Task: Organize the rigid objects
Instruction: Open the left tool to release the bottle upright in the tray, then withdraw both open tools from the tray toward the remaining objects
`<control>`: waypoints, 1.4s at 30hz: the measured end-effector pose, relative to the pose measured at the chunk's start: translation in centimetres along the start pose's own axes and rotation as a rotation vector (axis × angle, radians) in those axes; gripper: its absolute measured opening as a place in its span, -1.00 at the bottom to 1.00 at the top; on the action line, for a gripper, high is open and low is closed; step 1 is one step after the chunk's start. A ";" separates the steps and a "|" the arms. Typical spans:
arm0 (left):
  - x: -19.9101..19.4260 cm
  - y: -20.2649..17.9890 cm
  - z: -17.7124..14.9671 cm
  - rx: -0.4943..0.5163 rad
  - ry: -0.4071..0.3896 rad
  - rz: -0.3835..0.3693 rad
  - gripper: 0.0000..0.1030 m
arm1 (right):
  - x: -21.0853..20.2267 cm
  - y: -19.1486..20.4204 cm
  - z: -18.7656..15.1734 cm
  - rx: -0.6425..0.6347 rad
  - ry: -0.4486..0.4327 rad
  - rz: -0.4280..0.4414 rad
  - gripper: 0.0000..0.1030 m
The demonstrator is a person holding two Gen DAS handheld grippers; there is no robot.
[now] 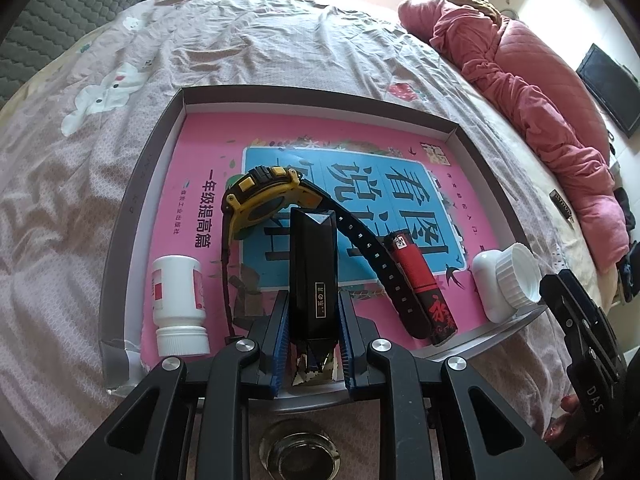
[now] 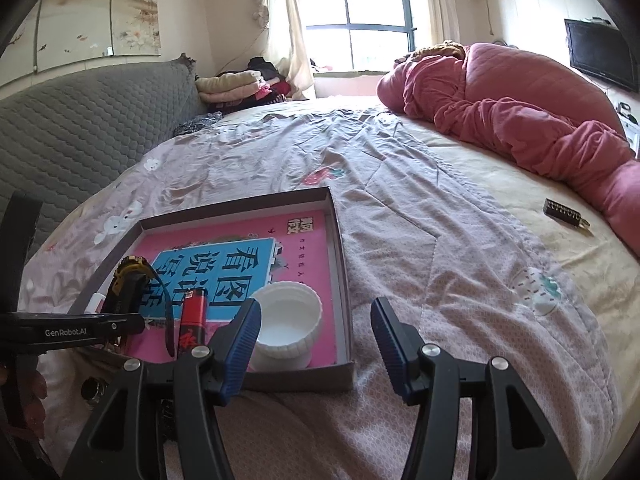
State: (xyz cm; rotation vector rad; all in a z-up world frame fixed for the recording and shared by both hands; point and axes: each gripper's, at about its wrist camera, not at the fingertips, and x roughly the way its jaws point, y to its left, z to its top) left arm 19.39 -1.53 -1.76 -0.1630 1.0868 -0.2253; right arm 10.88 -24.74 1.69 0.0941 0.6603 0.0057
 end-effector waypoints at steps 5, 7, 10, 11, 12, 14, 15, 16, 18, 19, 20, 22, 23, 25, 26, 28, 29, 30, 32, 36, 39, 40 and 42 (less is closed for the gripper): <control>-0.1 0.1 0.0 0.000 -0.008 0.012 -0.55 | -0.3 -0.2 -0.3 0.005 -0.007 -0.008 0.10; -0.1 0.1 -0.1 0.003 -0.014 0.015 -0.54 | -0.4 -0.3 -0.5 0.007 -0.006 -0.013 0.10; -0.2 0.1 -0.2 0.003 -0.023 0.017 -0.54 | -0.3 -0.6 -0.7 0.016 -0.002 -0.020 0.10; -0.2 0.1 -0.2 0.004 -0.024 0.018 -0.54 | -0.3 -0.6 -0.7 0.021 -0.002 -0.019 0.10; -0.2 0.1 -0.2 0.005 -0.025 0.020 -0.52 | -0.4 -0.7 -0.7 0.022 -0.004 -0.019 0.10; -0.3 0.1 -0.3 0.004 -0.029 0.024 -0.48 | -0.4 -0.6 -0.7 0.021 -0.010 -0.020 0.10; -0.3 0.1 -0.3 0.003 -0.030 0.023 -0.46 | -0.5 -0.6 -0.7 0.017 -0.013 -0.019 0.10; -0.4 0.2 -0.4 0.000 -0.034 0.023 -0.46 | -0.5 -0.5 -0.7 0.014 -0.015 -0.020 0.10; -0.6 0.2 -0.4 -0.001 -0.041 0.020 -0.45 | -0.5 -0.4 -0.8 0.008 -0.014 -0.016 0.10; -0.7 0.3 -0.5 -0.001 -0.044 0.018 -0.45 | -0.5 -0.3 -0.8 0.006 -0.015 -0.016 0.11; -0.8 0.3 -0.5 0.000 -0.048 0.017 -0.44 | -0.5 -0.3 -0.9 0.003 -0.016 -0.017 0.11; -1.0 0.3 -0.4 0.000 -0.049 0.017 -0.42 | -0.6 -0.3 -0.9 0.003 -0.014 -0.014 0.11; -1.0 0.3 -0.4 -0.001 -0.049 0.017 -0.38 | -0.6 -0.3 -1.0 0.003 -0.014 -0.016 0.11; -1.2 0.4 -0.4 -0.006 -0.054 0.017 -0.32 | -0.6 -0.3 -0.9 0.003 -0.013 -0.013 0.11; -1.3 0.4 -0.4 -0.007 -0.055 0.018 -0.28 | -0.6 -0.3 -1.0 0.002 -0.013 -0.015 0.11; -1.5 0.4 -0.4 -0.007 -0.058 0.020 -0.26 | -0.6 -0.3 -1.0 0.005 -0.015 -0.012 0.11; -1.6 0.4 -0.5 -0.007 -0.060 0.023 -0.23 | -0.6 -0.2 -1.1 0.004 -0.017 -0.011 0.11; -1.6 0.5 -0.5 -0.008 -0.063 0.024 -0.19 | -0.6 -0.2 -1.1 0.000 -0.017 -0.010 0.11; -1.8 0.5 -0.6 -0.009 -0.062 0.025 -0.16 | -0.7 -0.1 -1.2 -0.003 -0.018 -0.014 0.11; -2.2 0.6 -0.8 -0.009 -0.075 0.032 -0.12 | -1.0 0.1 -1.2 -0.012 -0.024 -0.013 0.15; -2.7 0.7 -1.1 -0.013 -0.089 0.027 -0.04 | -1.2 0.4 -1.3 -0.020 -0.028 -0.006 0.20; -3.0 0.7 -1.2 -0.017 -0.095 0.022 -0.02 | -1.3 0.5 -1.3 -0.025 -0.029 -0.005 0.20; -3.5 0.8 -1.2 -0.024 -0.106 0.014 0.03 | -1.5 0.7 -1.3 -0.030 -0.030 -0.003 0.20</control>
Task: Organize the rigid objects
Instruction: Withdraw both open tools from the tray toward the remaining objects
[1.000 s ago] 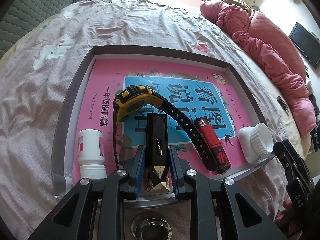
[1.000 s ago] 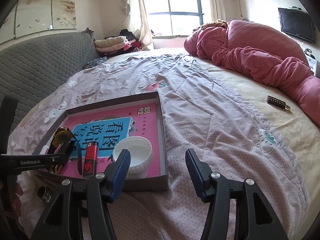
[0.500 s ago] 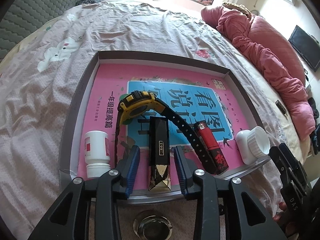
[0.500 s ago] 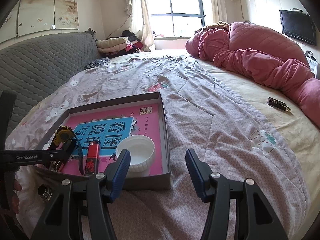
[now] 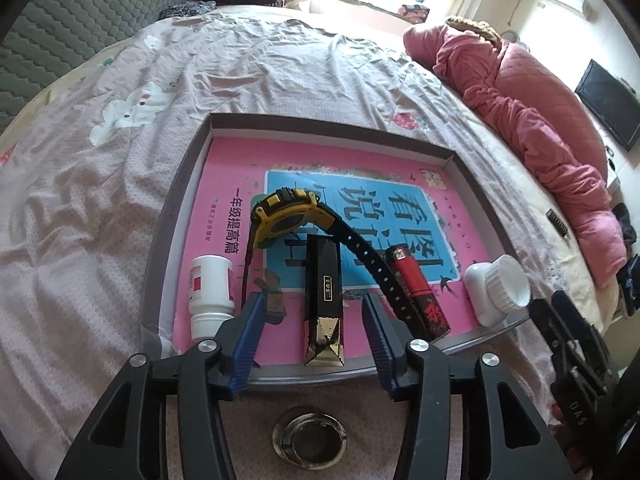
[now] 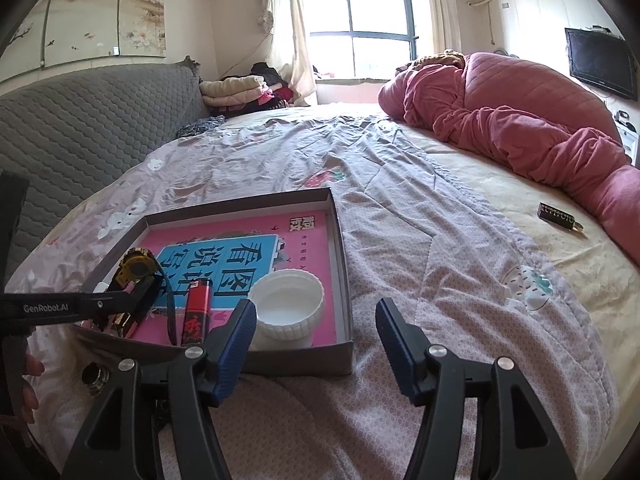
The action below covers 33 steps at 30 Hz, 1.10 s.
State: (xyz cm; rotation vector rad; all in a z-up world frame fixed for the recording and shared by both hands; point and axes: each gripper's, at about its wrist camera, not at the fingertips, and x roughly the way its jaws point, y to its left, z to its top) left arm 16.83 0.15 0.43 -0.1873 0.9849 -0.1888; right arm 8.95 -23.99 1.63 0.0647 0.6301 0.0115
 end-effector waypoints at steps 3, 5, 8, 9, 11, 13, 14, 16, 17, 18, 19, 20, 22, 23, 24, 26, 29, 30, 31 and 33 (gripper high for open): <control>-0.6 0.0 0.2 0.001 -0.012 0.007 0.10 | -0.1 0.1 -0.1 -0.001 0.002 0.002 0.20; -0.9 0.1 0.4 -0.001 -0.018 0.010 0.13 | -0.2 0.1 -0.1 -0.001 0.000 0.002 0.20; -1.4 0.2 0.7 -0.005 -0.029 0.012 0.20 | -0.4 0.1 -0.1 0.000 -0.003 0.001 0.20; -1.5 0.2 0.7 -0.004 -0.032 0.013 0.23 | -0.5 0.1 -0.1 0.000 -0.003 0.004 0.20; -1.8 0.1 0.7 -0.002 -0.036 0.016 0.28 | -0.6 0.0 -0.1 0.002 -0.006 0.004 0.20; -2.2 0.1 0.6 0.006 -0.045 0.021 0.33 | -0.9 0.2 -0.1 0.003 -0.009 0.010 0.21; -2.4 0.0 0.5 0.011 -0.052 0.023 0.35 | -1.0 0.3 -0.1 0.000 -0.013 0.011 0.21; -2.8 -0.2 0.3 0.020 -0.065 0.024 0.37 | -1.3 0.6 -0.1 -0.010 -0.018 0.015 0.22; -3.1 -0.3 0.1 0.023 -0.070 0.024 0.40 | -1.4 0.7 -0.2 -0.011 -0.017 0.017 0.22; -3.3 -0.3 0.0 0.025 -0.077 0.028 0.44 | -1.5 0.8 -0.2 -0.014 -0.016 0.020 0.23; -3.7 -0.4 -0.3 0.029 -0.088 0.034 0.45 | -1.6 0.8 -0.2 -0.015 -0.017 0.019 0.24; -4.0 -0.5 -0.4 0.031 -0.091 0.039 0.46 | -1.7 0.9 -0.3 -0.016 -0.017 0.020 0.25; -4.7 -0.3 -1.1 0.027 -0.101 0.056 0.47 | -1.9 1.0 -0.4 -0.013 -0.019 0.020 0.26; -4.9 -0.1 -1.5 0.023 -0.105 0.060 0.47 | -2.1 1.2 -0.5 -0.013 -0.024 0.017 0.26; -5.3 0.1 -2.2 0.018 -0.107 0.071 0.47 | -2.3 1.3 -0.6 -0.013 -0.026 0.017 0.26; -5.5 0.5 -3.0 0.011 -0.102 0.081 0.47 | -2.6 1.8 -0.8 -0.018 -0.024 0.034 0.26; -5.8 1.5 -4.6 -0.012 -0.077 0.071 0.47 | -2.9 2.8 -1.2 -0.040 -0.016 0.052 0.26; -5.7 1.5 -5.0 -0.014 -0.070 0.073 0.47 | -3.0 3.1 -1.3 -0.046 -0.016 0.055 0.26; -5.7 1.6 -5.4 -0.017 -0.063 0.076 0.47 | -3.2 3.6 -1.3 -0.055 -0.017 0.059 0.26; -5.6 1.8 -6.3 -0.026 -0.049 0.070 0.47 | -3.4 4.1 -1.5 -0.067 -0.019 0.067 0.26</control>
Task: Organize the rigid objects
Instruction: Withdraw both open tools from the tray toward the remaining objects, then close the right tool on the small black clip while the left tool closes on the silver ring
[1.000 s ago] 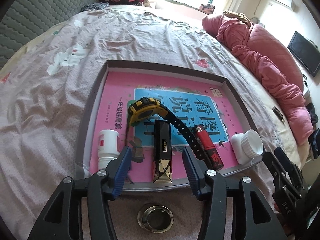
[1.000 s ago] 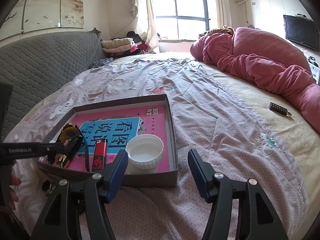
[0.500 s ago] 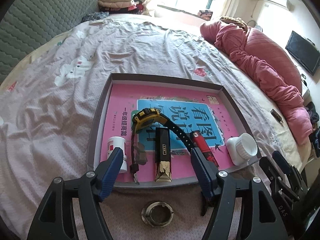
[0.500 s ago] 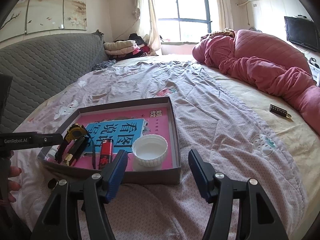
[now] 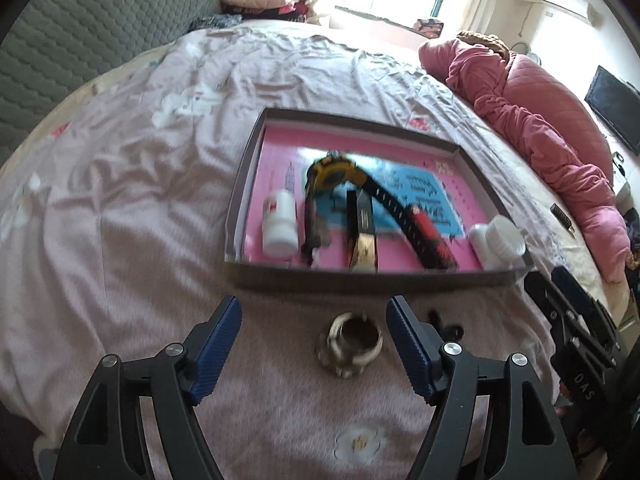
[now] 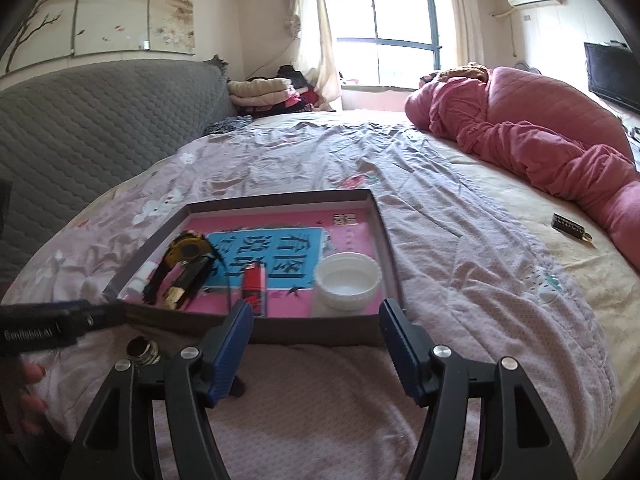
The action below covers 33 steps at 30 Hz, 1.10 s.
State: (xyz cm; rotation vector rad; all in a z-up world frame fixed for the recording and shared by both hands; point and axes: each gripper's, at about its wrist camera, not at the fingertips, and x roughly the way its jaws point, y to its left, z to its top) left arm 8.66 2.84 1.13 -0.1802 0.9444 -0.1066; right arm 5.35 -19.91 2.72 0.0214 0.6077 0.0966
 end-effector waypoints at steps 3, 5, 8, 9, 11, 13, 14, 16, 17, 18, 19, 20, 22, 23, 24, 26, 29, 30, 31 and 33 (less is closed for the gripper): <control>0.0 -0.2 -0.7 0.007 0.014 0.003 0.47 | -0.3 0.8 -0.4 -0.015 0.005 0.011 0.26; -0.2 -0.3 -1.0 0.008 0.012 0.006 0.47 | -0.5 1.3 -0.6 -0.024 0.009 0.019 0.26; -0.4 -0.6 -1.2 0.013 0.015 0.003 0.47 | -1.0 2.0 -0.8 -0.036 0.000 0.019 0.26; -0.5 -0.6 -1.4 0.017 0.016 0.002 0.47 | -1.1 2.1 -0.8 -0.038 -0.001 0.021 0.26; -0.6 -0.6 -1.6 0.021 0.019 -0.004 0.47 | -1.3 2.4 -0.9 -0.044 0.001 0.027 0.26; -0.6 -0.6 -1.9 0.026 0.025 -0.004 0.47 | -1.3 2.7 -1.1 -0.043 0.009 0.033 0.26; -0.5 -0.6 -2.0 0.030 0.030 -0.001 0.47 | -1.3 2.8 -1.3 -0.043 0.016 0.038 0.26; -0.4 -0.5 -2.4 0.029 0.040 -0.003 0.47 | -1.1 3.1 -1.5 -0.046 0.032 0.045 0.26; -0.4 -0.4 -2.5 0.028 0.043 -0.004 0.47 | -1.0 3.3 -1.7 -0.050 0.041 0.048 0.26; -0.4 -0.4 -2.7 0.028 0.046 -0.002 0.47 | -0.9 3.5 -1.8 -0.053 0.049 0.052 0.26; -0.3 -0.3 -2.9 0.027 0.053 -0.001 0.47 | -0.6 3.6 -1.9 -0.056 0.061 0.060 0.26; -0.2 -0.2 -3.1 0.025 0.058 -0.001 0.47 | -0.3 3.8 -2.2 -0.058 0.078 0.068 0.26; 0.0 -0.1 -3.4 0.020 0.064 -0.003 0.47 | 0.1 4.0 -2.6 -0.063 0.099 0.076 0.26; 0.1 -0.1 -3.5 0.021 0.068 -0.004 0.47 | 0.4 4.1 -2.8 -0.064 0.112 0.080 0.26; 0.3 -0.1 -3.7 0.024 0.072 -0.005 0.47 | 0.6 4.2 -3.0 -0.066 0.121 0.081 0.26; 0.5 -0.1 -3.7 0.025 0.077 -0.007 0.47 | 1.1 4.4 -3.4 -0.072 0.141 0.086 0.26; 0.8 -0.2 -3.8 0.025 0.080 -0.006 0.47 | 1.8 4.6 -3.9 -0.082 0.165 0.081 0.26; 1.0 -0.1 -3.8 0.025 0.084 -0.003 0.47 | 1.9 4.6 -4.0 -0.078 0.171 0.084 0.26; 1.1 0.0 -3.9 0.020 0.089 -0.007 0.47 | 2.2 4.6 -4.1 -0.075 0.178 0.085 0.26; 1.3 0.1 -3.9 0.017 0.090 -0.007 0.47 | 2.6 4.7 -4.2 -0.075 0.186 0.085 0.26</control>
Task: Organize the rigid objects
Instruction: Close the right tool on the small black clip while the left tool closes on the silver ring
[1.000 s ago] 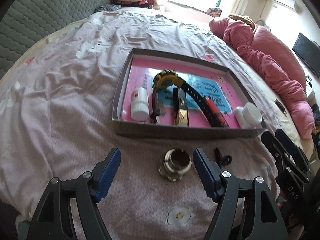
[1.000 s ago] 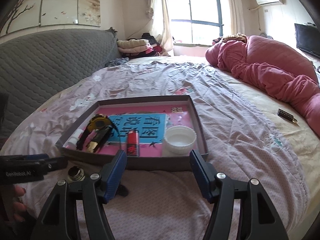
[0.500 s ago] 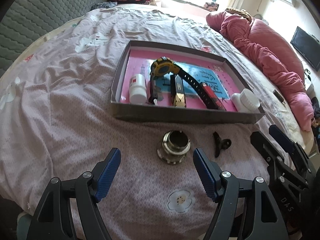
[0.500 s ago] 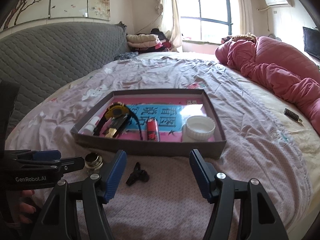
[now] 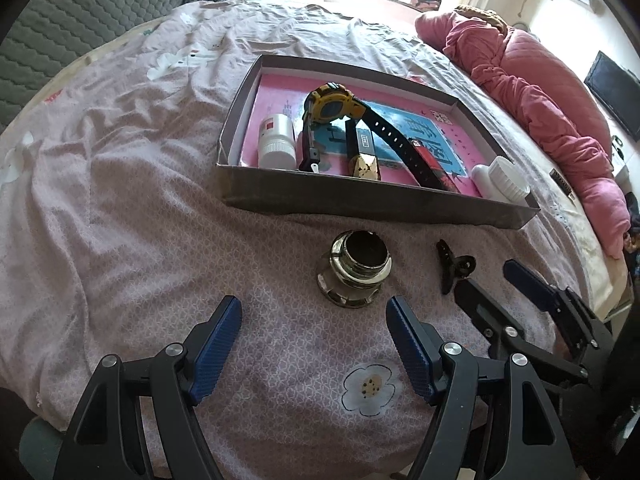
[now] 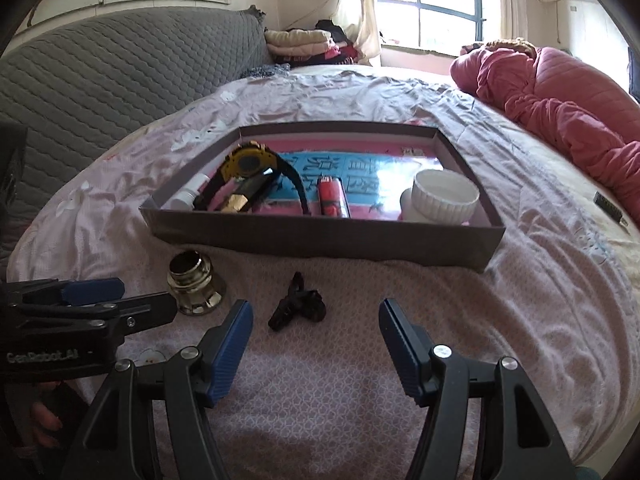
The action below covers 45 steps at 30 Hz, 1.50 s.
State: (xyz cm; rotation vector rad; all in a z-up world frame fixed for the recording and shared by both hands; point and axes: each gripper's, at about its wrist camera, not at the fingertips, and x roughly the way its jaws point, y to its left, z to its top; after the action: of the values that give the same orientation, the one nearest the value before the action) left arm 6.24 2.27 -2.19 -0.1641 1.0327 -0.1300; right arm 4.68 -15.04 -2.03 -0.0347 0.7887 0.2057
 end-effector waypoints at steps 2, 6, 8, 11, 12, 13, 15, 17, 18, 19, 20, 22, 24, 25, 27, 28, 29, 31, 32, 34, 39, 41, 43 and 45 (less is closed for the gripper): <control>0.2 0.1 0.0 0.002 0.001 0.006 0.47 | 0.6 0.3 0.0 -0.005 0.005 -0.001 0.26; 0.3 0.5 0.3 -0.013 0.001 -0.004 0.47 | 1.7 1.0 0.1 -0.018 0.016 0.000 0.26; 0.5 0.5 0.4 -0.012 0.001 -0.008 0.47 | 2.5 1.2 0.1 -0.018 0.024 -0.011 0.26; 0.9 0.4 0.5 -0.011 0.005 -0.008 0.47 | 3.1 1.0 0.0 -0.019 0.026 -0.031 0.26; 1.0 0.3 0.5 -0.008 0.005 -0.006 0.47 | 3.2 0.9 0.0 -0.018 0.024 -0.033 0.26; 1.1 0.2 0.6 -0.005 0.004 -0.005 0.47 | 3.3 0.7 0.0 -0.017 0.022 -0.034 0.26; 1.4 -0.1 0.8 0.000 -0.001 -0.008 0.47 | 3.3 0.3 0.0 -0.008 0.019 -0.044 0.26; 1.7 -0.3 1.1 0.008 -0.006 -0.018 0.47 | 3.3 -0.2 0.0 0.003 0.018 -0.048 0.26; 1.8 -0.5 1.2 0.008 -0.010 -0.018 0.48 | 3.3 -0.4 0.0 0.004 0.018 -0.046 0.26; 2.0 -0.5 1.3 0.004 -0.010 -0.024 0.47 | 3.3 -0.5 0.0 0.005 0.018 -0.044 0.26; 2.1 -0.5 1.4 0.000 -0.010 -0.033 0.47 | 3.3 -0.5 0.1 0.004 0.018 -0.044 0.26; 2.3 -0.4 1.6 0.001 -0.015 -0.042 0.47 | 3.3 -0.4 0.0 -0.010 0.015 -0.046 0.26; 2.5 -0.4 1.8 0.000 -0.018 -0.050 0.46 | 3.4 -0.3 0.0 -0.021 0.013 -0.049 0.26; 2.6 -0.4 1.8 0.001 -0.018 -0.053 0.45 | 3.4 -0.3 0.0 -0.026 0.011 -0.050 0.25; 2.7 -0.5 1.8 0.012 -0.020 -0.058 0.35 | 3.5 -0.4 0.0 -0.023 0.007 -0.047 0.21; 2.7 -0.6 1.8 0.019 -0.020 -0.061 0.32 | 3.5 -0.5 0.1 -0.024 0.004 -0.048 0.17; 2.8 -0.6 1.7 0.021 -0.018 -0.067 0.25 | 3.6 -0.5 0.1 -0.027 0.001 -0.051 0.15; 3.1 -0.8 1.7 0.025 -0.009 -0.082 0.13 | 3.6 -0.6 0.2 -0.029 -0.004 -0.054 0.04; 3.3 -0.8 1.7 0.027 -0.007 -0.078 0.12 | 3.6 -0.8 0.3 -0.027 -0.006 -0.055 0.02; 3.4 -1.0 1.8 0.033 -0.008 -0.075 0.10 | 3.7 -0.9 0.4 -0.031 -0.009 -0.050 -0.01; 3.7 -1.3 1.7 0.046 -0.010 -0.076 -0.05 | 3.8 -0.7 0.7 -0.057 -0.020 -0.048 -0.22; 3.9 -1.2 1.6 0.048 -0.011 -0.077 -0.05 | 4.0 -0.7 0.8 -0.061 -0.021 -0.035 -0.33; 4.0 -1.2 1.6 0.046 -0.015 -0.080 -0.06 | 4.0 -0.8 0.8 -0.060 -0.021 -0.023 -0.43; 4.0 -1.2 1.7 0.045 -0.018 -0.077 -0.13 | 4.0 -0.9 0.9 -0.056 -0.022 -0.015 -0.44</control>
State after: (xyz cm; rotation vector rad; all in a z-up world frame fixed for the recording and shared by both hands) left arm 9.65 0.51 -4.50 -0.1638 1.0053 -0.2208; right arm 8.23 -15.11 -4.26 -0.0910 0.7606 0.2135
